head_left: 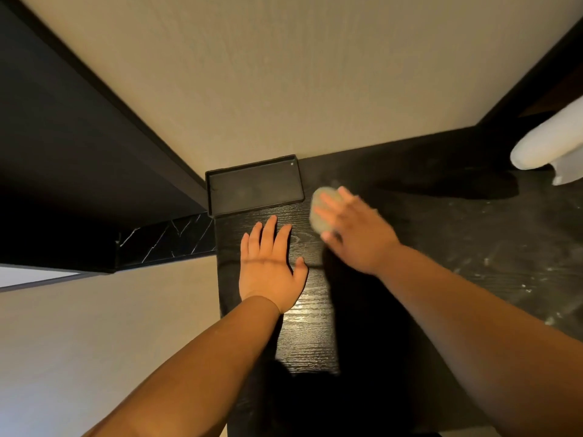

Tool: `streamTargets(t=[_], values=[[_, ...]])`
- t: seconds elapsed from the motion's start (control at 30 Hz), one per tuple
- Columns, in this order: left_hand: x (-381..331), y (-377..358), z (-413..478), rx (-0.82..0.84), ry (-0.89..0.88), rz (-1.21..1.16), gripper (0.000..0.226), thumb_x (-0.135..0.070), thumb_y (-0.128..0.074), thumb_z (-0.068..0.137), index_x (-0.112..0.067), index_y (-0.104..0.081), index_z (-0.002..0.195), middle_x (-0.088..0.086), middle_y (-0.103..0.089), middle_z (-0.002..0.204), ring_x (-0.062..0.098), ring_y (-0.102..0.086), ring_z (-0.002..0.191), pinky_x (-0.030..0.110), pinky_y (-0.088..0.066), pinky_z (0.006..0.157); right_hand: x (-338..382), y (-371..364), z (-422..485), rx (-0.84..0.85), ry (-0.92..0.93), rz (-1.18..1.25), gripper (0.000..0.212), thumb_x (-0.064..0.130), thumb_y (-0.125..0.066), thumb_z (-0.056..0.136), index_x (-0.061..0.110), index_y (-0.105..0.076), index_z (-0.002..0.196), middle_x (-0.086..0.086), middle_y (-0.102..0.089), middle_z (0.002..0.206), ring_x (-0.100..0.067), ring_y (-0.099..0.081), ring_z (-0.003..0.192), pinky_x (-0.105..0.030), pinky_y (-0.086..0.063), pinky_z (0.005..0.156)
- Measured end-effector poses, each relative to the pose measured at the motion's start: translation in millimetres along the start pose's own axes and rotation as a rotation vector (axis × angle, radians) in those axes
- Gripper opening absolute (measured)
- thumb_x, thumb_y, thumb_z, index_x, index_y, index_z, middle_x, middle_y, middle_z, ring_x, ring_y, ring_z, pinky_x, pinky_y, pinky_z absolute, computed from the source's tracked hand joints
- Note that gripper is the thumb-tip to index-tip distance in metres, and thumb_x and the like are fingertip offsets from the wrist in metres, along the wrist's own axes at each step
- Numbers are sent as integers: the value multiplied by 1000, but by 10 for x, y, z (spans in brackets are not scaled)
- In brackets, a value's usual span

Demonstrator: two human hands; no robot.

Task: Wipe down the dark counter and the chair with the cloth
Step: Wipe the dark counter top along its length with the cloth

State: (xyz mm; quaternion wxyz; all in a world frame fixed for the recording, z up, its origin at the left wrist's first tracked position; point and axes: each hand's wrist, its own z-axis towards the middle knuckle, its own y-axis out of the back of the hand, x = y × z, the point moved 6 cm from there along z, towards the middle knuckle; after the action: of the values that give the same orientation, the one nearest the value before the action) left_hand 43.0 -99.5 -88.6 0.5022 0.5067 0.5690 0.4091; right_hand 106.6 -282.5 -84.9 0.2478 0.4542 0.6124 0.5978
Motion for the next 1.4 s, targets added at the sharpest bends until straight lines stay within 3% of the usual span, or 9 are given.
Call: streamTargets(t=[0.13, 0.43, 0.57, 0.67, 0.8, 0.93, 1.2, 1.3, 1.4], values=[[-1, 7, -4, 9, 5, -8, 72, -55, -42, 95, -28, -31, 161, 3, -17, 174, 32, -12, 158, 54, -10, 130, -519, 225, 338, -51, -401, 99, 60, 43, -40, 102, 28, -28, 159, 0, -21, 168, -33, -13, 156, -56, -23, 124], [5, 2, -9, -2, 2, 4, 74, -56, -42, 95, -27, -31, 162, 4, -17, 174, 32, -12, 158, 53, -10, 130, 124, 41, -6, 0, -4, 23, 63, 43, -45, 100, 24, -35, 158, 0, -27, 166, -28, -17, 155, -49, -24, 125], [9, 0, -7, 3, 5, -4, 72, -56, -41, 96, -29, -30, 161, 2, -16, 174, 31, -11, 158, 54, -10, 130, -416, 122, 71, -60, -303, 95, 64, 49, -38, 99, 32, -23, 159, 1, -16, 169, -30, -9, 157, -58, -23, 123], [10, 1, -4, 11, 6, 1, 71, -57, -40, 96, -29, -29, 161, 2, -15, 174, 31, -10, 158, 53, -10, 130, -413, 202, 91, -67, -450, 105, 62, 41, -37, 104, 26, -19, 161, -1, -9, 169, -31, -3, 157, -50, -13, 126], [7, 0, -1, 13, 12, -5, 73, -56, -42, 95, -29, -29, 161, 2, -15, 174, 31, -9, 158, 53, -8, 130, 190, 132, -101, -69, -173, -42, 62, 36, -42, 93, 20, -39, 152, -7, -31, 161, -35, -28, 146, -51, -28, 121], [-7, 28, -2, -9, 18, -28, 73, -56, -45, 94, -29, -31, 160, 2, -18, 173, 29, -10, 158, 51, -8, 131, 304, 24, -350, -1, 60, 28, 59, 33, -45, 97, 23, -43, 155, -1, -34, 163, -30, -24, 152, -45, -22, 124], [-9, 33, -15, -57, 4, -62, 70, -55, -47, 94, -28, -38, 157, 3, -26, 170, 31, -18, 157, 53, -14, 129, -538, 123, -458, -122, -488, 73, 58, 37, -34, 102, 22, -28, 158, -6, -20, 166, -35, -13, 155, -48, -13, 127], [-2, 37, -22, -75, -3, -59, 69, -55, -49, 94, -26, -39, 157, 4, -28, 170, 32, -20, 156, 54, -16, 129, -23, 85, -492, -106, -276, 1, 43, 37, -32, 95, 23, -47, 133, -7, -40, 144, -36, -36, 138, -50, -26, 119], [-16, 46, -33, -84, -9, -55, 69, -54, -49, 96, -25, -39, 157, 6, -29, 170, 32, -21, 156, 54, -16, 129, 341, -39, -807, -17, -45, 78, 59, 39, -48, 94, 22, -42, 150, -1, -32, 160, -32, -26, 148, -47, -23, 123]])
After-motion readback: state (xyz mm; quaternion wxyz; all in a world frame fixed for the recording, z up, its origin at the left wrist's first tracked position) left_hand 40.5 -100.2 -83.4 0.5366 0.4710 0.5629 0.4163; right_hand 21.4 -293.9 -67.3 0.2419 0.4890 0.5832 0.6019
